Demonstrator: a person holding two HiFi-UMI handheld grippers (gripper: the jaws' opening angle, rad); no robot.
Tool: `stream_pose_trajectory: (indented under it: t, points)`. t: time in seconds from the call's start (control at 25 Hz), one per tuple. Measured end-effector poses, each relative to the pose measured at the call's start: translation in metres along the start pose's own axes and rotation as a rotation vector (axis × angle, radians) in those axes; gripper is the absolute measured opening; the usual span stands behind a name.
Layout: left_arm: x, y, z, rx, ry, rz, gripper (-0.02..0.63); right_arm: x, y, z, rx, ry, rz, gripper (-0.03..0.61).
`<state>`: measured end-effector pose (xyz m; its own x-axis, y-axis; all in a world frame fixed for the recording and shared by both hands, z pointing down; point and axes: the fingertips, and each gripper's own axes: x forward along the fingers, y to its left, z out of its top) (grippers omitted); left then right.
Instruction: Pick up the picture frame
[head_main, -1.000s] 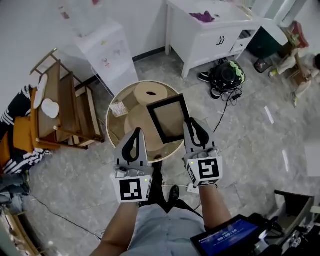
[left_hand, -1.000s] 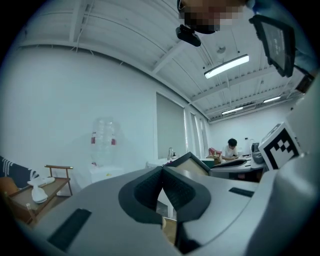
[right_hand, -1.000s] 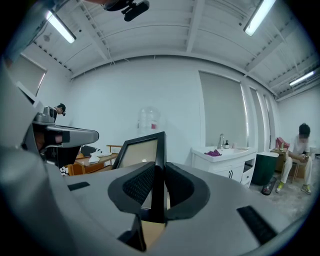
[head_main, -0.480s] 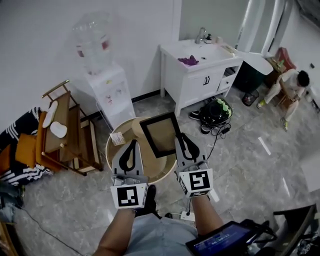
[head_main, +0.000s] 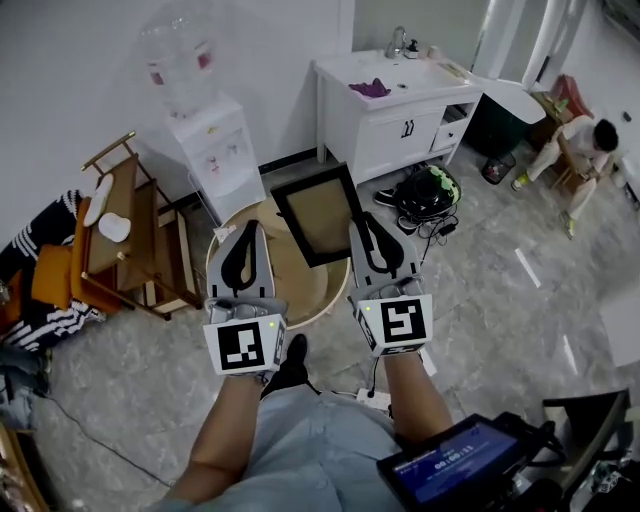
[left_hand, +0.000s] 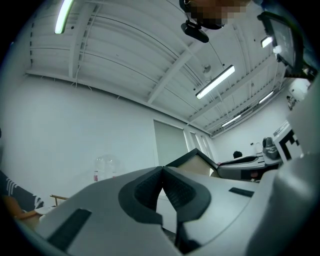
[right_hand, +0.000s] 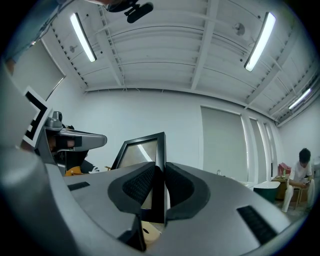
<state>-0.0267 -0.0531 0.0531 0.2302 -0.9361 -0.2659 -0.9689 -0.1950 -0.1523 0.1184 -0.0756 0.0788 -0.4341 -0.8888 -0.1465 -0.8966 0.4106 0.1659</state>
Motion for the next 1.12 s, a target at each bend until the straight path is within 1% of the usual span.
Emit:
stream_pose_trajectory:
  t: [0.52,0.72,0.92,1.0,1.12]
  points:
    - [0.0007,-0.0104,0.0047,0.031,-0.006,-0.003,0.011,-0.0085,-0.0039,-0.0020,-0.031,-0.021,0.002,0.081]
    - [0.0008,-0.0089,0.0046,0.033,-0.005,-0.007,0.011,-0.0074,-0.0033,0.0044,-0.006,-0.030,-0.011,0.081]
    - [-0.0004,-0.0051,0.0039,0.036,-0.005,-0.011,0.011,-0.0065,0.0002,0.0043,-0.015,-0.028,-0.016,0.081]
    - [-0.0009,-0.0050,0.0048,0.031,-0.010,-0.012,0.011,-0.0065,0.0012,0.0036,-0.025,-0.024,-0.016,0.081]
    - [-0.0009,-0.0049,0.0076,-0.007,-0.018,-0.007,0.011,-0.0053,0.0031,0.0043,-0.017,-0.028,-0.015,0.081]
